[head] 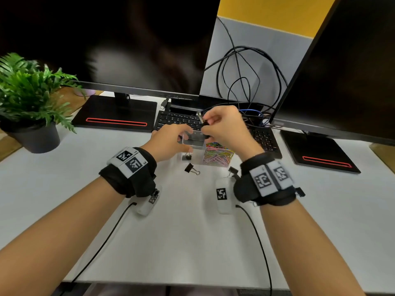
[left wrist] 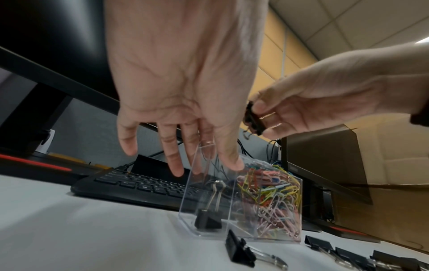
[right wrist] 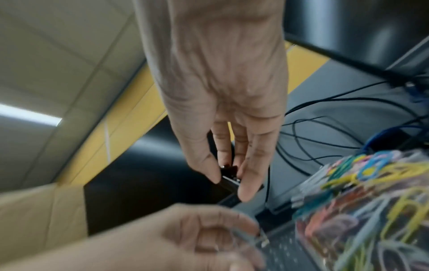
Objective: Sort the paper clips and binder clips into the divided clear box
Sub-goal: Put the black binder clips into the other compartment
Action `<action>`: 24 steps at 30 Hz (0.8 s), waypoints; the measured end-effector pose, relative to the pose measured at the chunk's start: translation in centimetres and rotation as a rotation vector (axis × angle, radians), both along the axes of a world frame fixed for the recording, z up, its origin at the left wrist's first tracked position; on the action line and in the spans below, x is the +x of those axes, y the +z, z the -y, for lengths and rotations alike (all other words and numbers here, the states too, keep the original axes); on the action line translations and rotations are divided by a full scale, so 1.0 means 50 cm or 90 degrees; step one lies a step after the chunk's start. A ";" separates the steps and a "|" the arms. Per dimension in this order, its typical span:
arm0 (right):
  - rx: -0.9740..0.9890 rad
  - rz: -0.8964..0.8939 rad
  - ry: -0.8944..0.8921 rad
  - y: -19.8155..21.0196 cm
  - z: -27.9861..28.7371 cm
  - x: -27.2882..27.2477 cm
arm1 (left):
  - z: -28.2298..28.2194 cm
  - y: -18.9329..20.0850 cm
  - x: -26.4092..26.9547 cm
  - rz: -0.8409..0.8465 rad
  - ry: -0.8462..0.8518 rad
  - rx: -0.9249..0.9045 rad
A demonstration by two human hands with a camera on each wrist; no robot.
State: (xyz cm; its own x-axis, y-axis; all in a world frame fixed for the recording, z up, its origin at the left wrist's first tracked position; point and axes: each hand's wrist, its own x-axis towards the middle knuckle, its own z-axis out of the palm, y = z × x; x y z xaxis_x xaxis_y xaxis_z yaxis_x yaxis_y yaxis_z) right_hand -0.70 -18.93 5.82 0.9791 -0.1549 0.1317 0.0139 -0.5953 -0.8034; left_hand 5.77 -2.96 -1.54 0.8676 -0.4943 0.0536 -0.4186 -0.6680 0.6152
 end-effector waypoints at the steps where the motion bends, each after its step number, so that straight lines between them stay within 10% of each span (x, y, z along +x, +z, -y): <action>1: -0.034 0.007 0.007 -0.005 -0.016 0.009 | 0.000 0.001 0.000 0.003 0.000 0.005; 16: -0.385 -0.032 0.026 -0.068 -0.040 0.033 | -0.001 0.014 -0.012 0.019 0.003 0.018; 24: -0.219 -0.028 -0.032 -0.013 0.039 -0.062 | -0.002 0.012 -0.009 0.026 -0.006 0.024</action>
State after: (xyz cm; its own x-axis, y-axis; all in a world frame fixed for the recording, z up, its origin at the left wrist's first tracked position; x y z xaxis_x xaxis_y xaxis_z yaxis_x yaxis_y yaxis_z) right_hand -3.83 -20.86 5.18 0.9773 -0.1576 0.1418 -0.0534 -0.8303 -0.5547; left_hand 5.32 -2.86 -0.92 0.8605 -0.5046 0.0700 -0.4491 -0.6865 0.5718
